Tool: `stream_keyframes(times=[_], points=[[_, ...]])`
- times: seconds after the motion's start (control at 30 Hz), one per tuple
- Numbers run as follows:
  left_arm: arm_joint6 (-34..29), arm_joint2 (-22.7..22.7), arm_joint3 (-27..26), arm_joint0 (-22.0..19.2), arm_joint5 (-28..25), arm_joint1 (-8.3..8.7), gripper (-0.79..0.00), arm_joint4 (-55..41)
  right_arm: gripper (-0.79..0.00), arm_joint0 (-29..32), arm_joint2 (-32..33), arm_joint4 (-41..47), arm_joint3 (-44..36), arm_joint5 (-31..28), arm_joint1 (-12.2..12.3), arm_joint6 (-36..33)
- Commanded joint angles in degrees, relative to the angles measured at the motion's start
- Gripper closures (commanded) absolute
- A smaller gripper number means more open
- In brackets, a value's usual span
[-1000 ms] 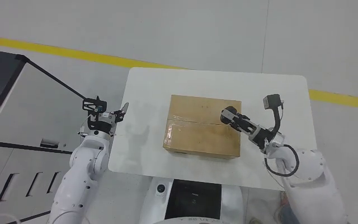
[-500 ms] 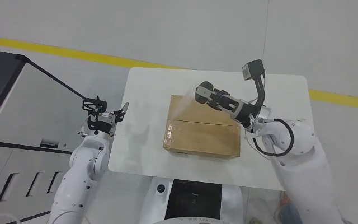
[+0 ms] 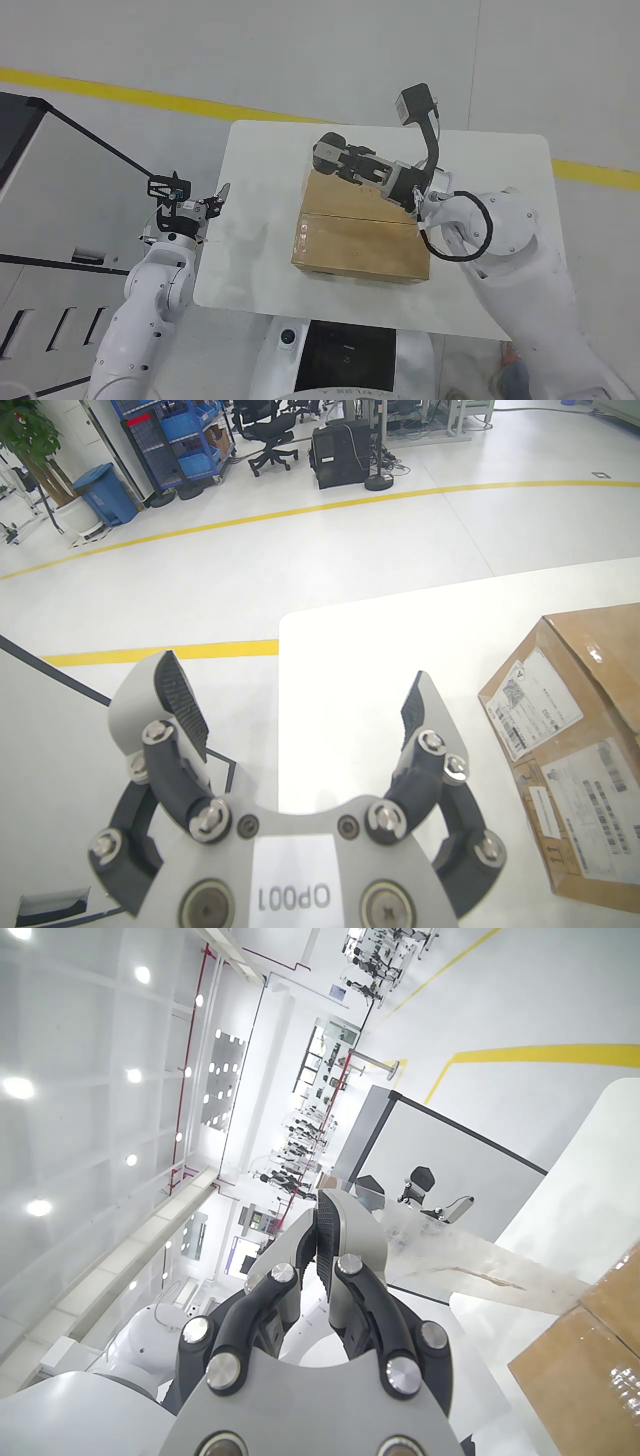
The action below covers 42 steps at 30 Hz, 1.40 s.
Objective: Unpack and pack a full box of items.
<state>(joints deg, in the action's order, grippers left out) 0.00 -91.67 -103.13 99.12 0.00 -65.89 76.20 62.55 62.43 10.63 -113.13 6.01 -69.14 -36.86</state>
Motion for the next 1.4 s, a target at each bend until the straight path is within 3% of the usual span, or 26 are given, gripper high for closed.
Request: stream_keyframes(times=[0.0, 1.07, 1.37], points=[[0.0, 0.0, 0.0, 0.0, 0.0, 0.0, -0.785, 0.0, 0.0, 0.0, 0.0, 0.0, 0.0, 0.0, 0.0, 0.0], [0.0, 0.0, 0.0, 0.0, 0.0, 0.0, -0.785, 0.0, 0.0, 0.0, 0.0, 0.0, 0.0, 0.0, 0.0, 0.0], [0.0, 0.0, 0.0, 0.0, 0.0, 0.0, -0.785, 0.0, 0.0, -3.5, -5.1, -3.9, 5.6, 0.0, -0.6, -3.1]])
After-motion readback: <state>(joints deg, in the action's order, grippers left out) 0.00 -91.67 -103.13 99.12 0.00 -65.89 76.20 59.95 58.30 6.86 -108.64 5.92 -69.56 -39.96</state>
